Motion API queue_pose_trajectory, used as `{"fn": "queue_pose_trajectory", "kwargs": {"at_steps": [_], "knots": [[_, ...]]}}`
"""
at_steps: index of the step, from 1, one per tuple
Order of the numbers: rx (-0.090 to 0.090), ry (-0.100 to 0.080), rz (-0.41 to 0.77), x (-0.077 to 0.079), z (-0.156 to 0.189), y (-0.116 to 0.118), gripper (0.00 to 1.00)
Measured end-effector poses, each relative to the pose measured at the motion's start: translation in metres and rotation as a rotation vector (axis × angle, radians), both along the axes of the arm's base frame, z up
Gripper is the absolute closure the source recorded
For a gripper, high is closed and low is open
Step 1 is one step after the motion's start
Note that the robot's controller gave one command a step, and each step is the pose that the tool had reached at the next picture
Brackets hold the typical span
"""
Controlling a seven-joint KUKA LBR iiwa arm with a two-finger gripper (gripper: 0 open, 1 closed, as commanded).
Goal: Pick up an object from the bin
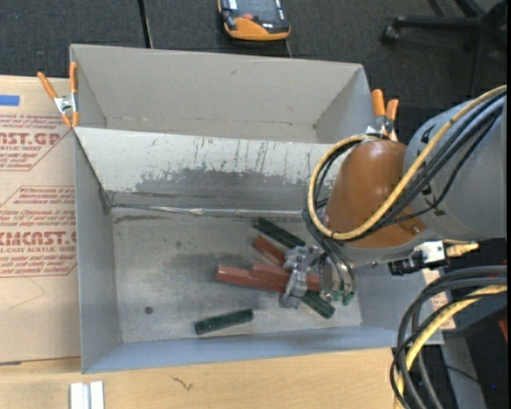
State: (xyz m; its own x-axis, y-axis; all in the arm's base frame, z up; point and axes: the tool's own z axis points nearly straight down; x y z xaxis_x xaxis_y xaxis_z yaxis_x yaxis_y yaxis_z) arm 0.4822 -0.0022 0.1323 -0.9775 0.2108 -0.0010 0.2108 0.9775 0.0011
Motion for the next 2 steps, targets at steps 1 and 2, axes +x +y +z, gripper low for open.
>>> {"fn": "queue_pose_trajectory", "kwargs": {"at_steps": [1, 2], "knots": [[0.0, -0.001, 0.0, -0.0006, 0.0048, 0.0001, 1.0], [0.0, 0.003, 0.0, -0.0018, 0.0087, 0.0003, 1.0]]}}
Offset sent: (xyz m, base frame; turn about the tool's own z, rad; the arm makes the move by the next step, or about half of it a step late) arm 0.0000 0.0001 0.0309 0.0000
